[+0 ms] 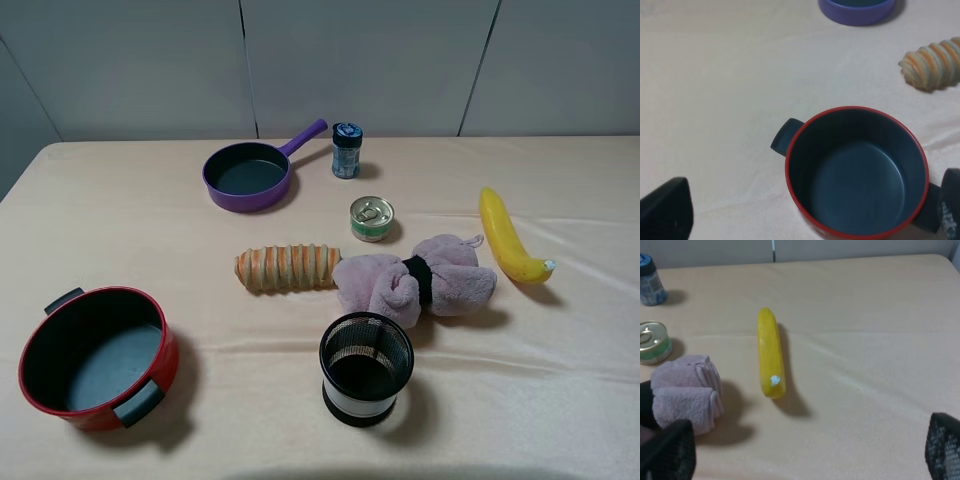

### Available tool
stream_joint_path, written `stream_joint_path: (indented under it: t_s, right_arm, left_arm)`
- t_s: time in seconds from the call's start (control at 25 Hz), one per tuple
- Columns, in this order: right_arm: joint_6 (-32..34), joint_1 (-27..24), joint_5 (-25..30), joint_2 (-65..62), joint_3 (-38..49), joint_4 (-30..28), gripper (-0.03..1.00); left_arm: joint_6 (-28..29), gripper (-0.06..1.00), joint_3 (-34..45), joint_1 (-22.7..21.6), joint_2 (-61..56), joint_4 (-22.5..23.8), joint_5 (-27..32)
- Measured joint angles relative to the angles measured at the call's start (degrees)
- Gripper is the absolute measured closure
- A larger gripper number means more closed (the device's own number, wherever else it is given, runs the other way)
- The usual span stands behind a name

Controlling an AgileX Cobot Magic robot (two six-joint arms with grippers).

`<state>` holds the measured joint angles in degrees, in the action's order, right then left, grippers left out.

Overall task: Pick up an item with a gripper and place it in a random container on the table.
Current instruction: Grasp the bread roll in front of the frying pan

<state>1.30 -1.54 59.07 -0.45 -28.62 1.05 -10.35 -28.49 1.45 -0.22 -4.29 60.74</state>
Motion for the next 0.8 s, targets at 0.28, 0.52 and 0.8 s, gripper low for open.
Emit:
stream_joint_path:
  t_s: [0.28,0.52,0.8]
  right_arm:
    - [0.0,0.0,0.0,0.0,0.0,0.0,0.27]
    - [0.0,0.0,0.0,0.0,0.0,0.0,0.27]
    - [0.0,0.0,0.0,0.0,0.0,0.0,0.27]
  left_arm:
    - [0.0,-0.05,0.0,0.0,0.0,0.0,0.0]
    - [0.0,-0.05,0.0,0.0,0.0,0.86,0.0]
    - [0.0,-0.05,-0.63,0.0,0.0,0.92,-0.92]
